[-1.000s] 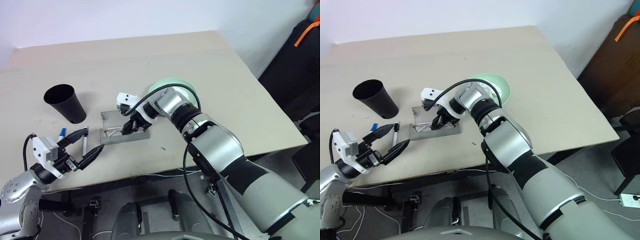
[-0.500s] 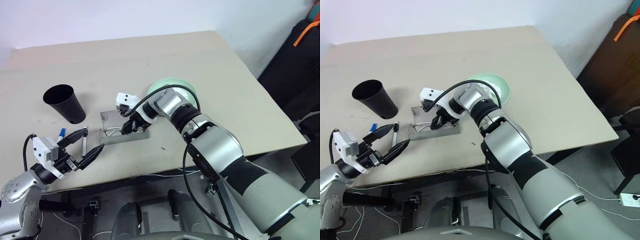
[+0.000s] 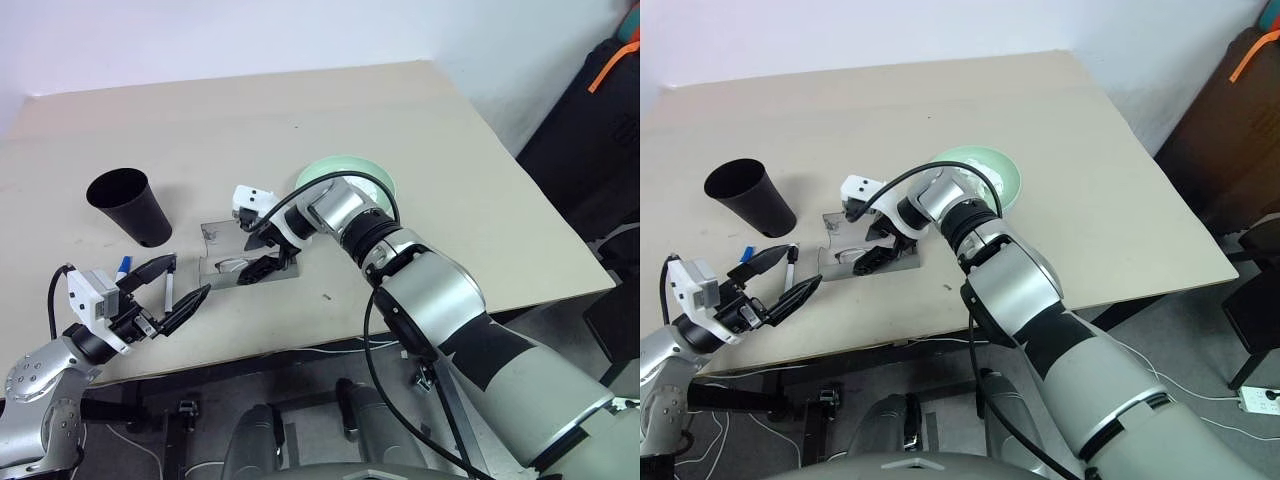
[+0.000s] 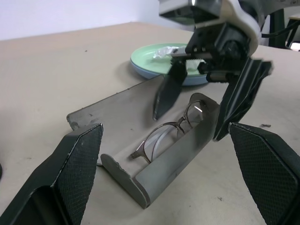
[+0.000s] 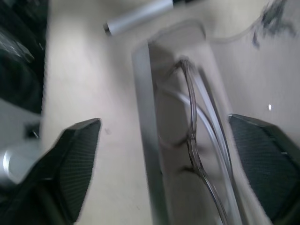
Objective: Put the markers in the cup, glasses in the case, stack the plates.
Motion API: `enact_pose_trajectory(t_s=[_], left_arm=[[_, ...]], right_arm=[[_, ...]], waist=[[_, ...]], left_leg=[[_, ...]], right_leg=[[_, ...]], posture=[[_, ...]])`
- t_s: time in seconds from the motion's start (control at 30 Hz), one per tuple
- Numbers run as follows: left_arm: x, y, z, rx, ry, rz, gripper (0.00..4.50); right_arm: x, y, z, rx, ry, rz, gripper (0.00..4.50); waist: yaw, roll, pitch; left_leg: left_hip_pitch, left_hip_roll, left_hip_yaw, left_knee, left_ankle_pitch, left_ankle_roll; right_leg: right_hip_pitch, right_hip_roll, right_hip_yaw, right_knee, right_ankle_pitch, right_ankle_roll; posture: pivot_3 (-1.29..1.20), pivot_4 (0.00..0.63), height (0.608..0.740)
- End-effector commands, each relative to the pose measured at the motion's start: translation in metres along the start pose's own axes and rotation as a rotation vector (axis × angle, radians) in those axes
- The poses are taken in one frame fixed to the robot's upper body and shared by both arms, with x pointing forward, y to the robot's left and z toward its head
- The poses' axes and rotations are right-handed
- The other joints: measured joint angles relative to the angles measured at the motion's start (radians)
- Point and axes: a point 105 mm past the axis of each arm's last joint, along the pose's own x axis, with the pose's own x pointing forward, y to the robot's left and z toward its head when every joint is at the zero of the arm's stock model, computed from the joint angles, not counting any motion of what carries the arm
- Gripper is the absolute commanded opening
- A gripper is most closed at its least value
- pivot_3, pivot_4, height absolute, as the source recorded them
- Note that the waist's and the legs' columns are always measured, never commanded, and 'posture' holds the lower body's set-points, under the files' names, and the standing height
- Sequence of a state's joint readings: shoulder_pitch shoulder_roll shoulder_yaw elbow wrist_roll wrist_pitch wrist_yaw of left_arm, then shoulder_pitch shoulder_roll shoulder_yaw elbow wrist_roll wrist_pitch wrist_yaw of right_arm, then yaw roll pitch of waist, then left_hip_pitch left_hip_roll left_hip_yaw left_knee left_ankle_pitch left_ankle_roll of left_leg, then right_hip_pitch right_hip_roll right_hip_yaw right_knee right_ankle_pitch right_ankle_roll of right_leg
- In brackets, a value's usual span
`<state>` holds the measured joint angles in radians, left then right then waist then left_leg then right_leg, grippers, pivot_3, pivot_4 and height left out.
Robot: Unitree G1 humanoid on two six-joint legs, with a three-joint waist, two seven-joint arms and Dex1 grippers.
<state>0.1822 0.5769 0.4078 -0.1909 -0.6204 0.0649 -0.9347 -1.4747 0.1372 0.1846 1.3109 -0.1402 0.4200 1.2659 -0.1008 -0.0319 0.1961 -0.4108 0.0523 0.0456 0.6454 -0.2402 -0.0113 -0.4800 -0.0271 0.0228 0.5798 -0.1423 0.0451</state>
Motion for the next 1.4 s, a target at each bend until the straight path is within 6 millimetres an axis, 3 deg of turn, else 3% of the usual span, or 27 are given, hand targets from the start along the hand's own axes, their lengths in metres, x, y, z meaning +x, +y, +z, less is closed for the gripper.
enact_pose_trajectory(t_s=[0.03, 0.2, 0.3, 0.47, 0.67, 1.03, 1.23, 1.4], left_arm=[[0.004, -0.002, 0.009, 0.029, -0.018, -0.021, 4.50], [0.004, -0.001, 0.009, 0.026, -0.021, -0.021, 4.50], [0.003, -0.001, 0.008, 0.023, -0.019, -0.023, 4.50], [0.003, -0.002, 0.008, 0.023, -0.020, -0.021, 4.50], [0.005, -0.004, 0.011, 0.026, -0.022, -0.021, 4.50], [0.001, -0.003, 0.005, 0.019, -0.014, -0.011, 4.50], [-0.004, -0.002, -0.003, 0.015, -0.010, -0.011, 4.50], [-0.002, -0.004, -0.004, 0.012, -0.014, -0.016, 4.50]], right_arm=[[-0.009, 0.003, 0.031, -0.026, -0.106, -0.004, 4.49], [-0.025, -0.010, 0.061, 0.076, -0.353, -0.105, 4.49], [-0.029, -0.023, 0.058, 0.115, -0.376, -0.206, 3.90], [-0.034, -0.041, 0.057, 0.190, -0.458, -0.363, 2.13], [-0.042, -0.062, 0.038, 0.312, -0.476, -0.523, 0.05], [-0.040, -0.074, 0.002, 0.435, -0.389, -0.623, 0.05], [-0.038, -0.078, -0.016, 0.320, -0.265, -0.680, 0.05], [-0.034, -0.075, -0.018, 0.297, -0.233, -0.639, 0.05]], waist=[[0.000, 0.000, 0.000], [0.001, 0.000, 0.000], [0.000, 0.000, 0.000], [-0.001, 0.000, 0.000], [0.000, 0.000, 0.000], [-0.002, 0.000, 0.000], [-0.001, 0.000, 0.000], [-0.001, 0.000, 0.000]], left_leg=[[0.000, 0.000, 0.000, 0.000, 0.000, 0.000], [0.000, 0.000, 0.000, 0.000, 0.000, 0.000], [0.000, 0.000, 0.000, 0.000, 0.000, 0.001], [-0.001, 0.000, 0.000, 0.000, 0.001, 0.002], [-0.001, 0.000, 0.000, 0.000, 0.001, 0.002], [0.000, 0.000, 0.000, 0.000, 0.002, 0.003], [0.000, 0.000, 0.000, 0.000, 0.002, 0.003], [0.000, 0.000, 0.000, 0.000, 0.002, 0.003]], right_leg=[[0.000, 0.000, 0.000, 0.000, 0.000, 0.000], [0.000, 0.000, 0.000, 0.000, 0.000, 0.000], [0.000, 0.000, 0.000, -0.001, 0.000, 0.000], [0.000, 0.000, 0.000, -0.001, 0.000, 0.000], [0.001, 0.000, 0.000, -0.002, 0.000, 0.000], [0.001, 0.000, 0.000, -0.001, 0.000, 0.000], [0.001, 0.000, 0.000, -0.001, 0.000, 0.000], [0.002, 0.000, 0.000, -0.002, 0.000, 0.000]], posture=[[0.00, 0.150, 0.733], [0.00, 0.150, 0.733], [0.00, 0.150, 0.733], [0.00, 0.150, 0.733], [0.00, 0.150, 0.733], [0.00, 0.150, 0.733], [0.00, 0.150, 0.733], [0.00, 0.150, 0.733]])
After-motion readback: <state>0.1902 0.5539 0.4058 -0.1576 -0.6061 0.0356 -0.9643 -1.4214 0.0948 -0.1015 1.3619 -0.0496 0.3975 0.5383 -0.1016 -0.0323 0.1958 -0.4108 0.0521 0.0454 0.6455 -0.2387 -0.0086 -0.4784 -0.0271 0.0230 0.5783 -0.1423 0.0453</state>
